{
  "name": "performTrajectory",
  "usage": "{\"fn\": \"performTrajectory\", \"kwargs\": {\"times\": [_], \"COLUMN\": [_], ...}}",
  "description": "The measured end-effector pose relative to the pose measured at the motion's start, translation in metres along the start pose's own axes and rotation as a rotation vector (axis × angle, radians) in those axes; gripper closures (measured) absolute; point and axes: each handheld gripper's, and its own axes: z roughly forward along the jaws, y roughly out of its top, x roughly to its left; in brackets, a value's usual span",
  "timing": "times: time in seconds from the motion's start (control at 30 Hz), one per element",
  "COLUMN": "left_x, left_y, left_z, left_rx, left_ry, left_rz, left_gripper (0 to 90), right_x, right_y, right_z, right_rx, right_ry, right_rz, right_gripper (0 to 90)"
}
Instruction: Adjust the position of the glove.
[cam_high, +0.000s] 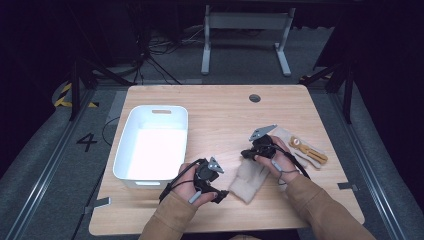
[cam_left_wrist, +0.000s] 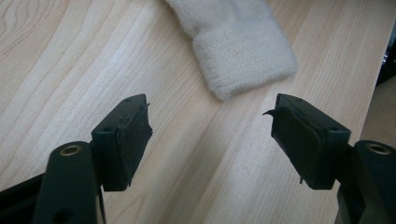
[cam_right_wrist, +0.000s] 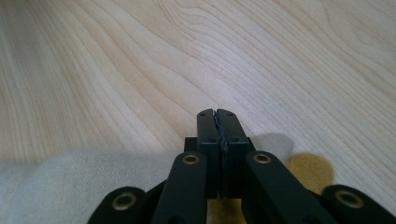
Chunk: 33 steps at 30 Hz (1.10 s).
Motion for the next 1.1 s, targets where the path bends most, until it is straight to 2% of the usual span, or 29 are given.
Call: {"fn": "performTrajectory", "kwargs": {"times": [0.23,0.3,0.43,0.47,0.57,0.6,0.7,0.77,0.93,1.1], "left_x": [0.002,0.005,0.009,0.011,0.014,0.016,0.02,0.021,0.024,0.026], "left_y": [0.001,0.003,0.005,0.007,0.009,0.01,0.012,0.013,0.019,0.022], "left_z": [-0.002,-0.004,-0.006,-0.008,-0.01,-0.012,-0.013,-0.013,-0.009,-0.006], "left_rx": [-0.027,-0.058,-0.087,-0.116,-0.141,-0.167,-0.192,-0.194,-0.202,-0.198], "left_ry": [0.022,0.035,0.051,0.058,0.068,0.077,0.076,0.076,0.078,0.076], "left_rz": [-0.013,-0.031,-0.055,-0.078,-0.1,-0.116,-0.139,-0.14,-0.135,-0.134], "left_gripper": [28.6,28.6,28.6,28.9,29.0,29.0,29.0,29.2,29.9,30.2], "right_x": [-0.004,-0.007,-0.009,-0.01,-0.01,-0.01,-0.009,-0.009,-0.006,-0.004], "right_y": [-0.004,-0.009,-0.014,-0.018,-0.022,-0.024,-0.029,-0.03,-0.039,-0.045], "right_z": [-0.006,-0.012,-0.018,-0.02,-0.023,-0.026,-0.031,-0.032,-0.042,-0.048], "right_rx": [0.02,0.032,0.032,0.034,0.035,0.037,0.048,0.051,0.078,0.093], "right_ry": [-0.01,-0.017,-0.015,-0.011,-0.011,-0.02,-0.022,-0.021,-0.024,-0.024], "right_rz": [0.015,0.031,0.051,0.061,0.071,0.074,0.08,0.082,0.132,0.149], "right_gripper": [90.0,90.0,90.0,90.0,90.0,90.0,90.0,90.0,89.9,89.9]}}
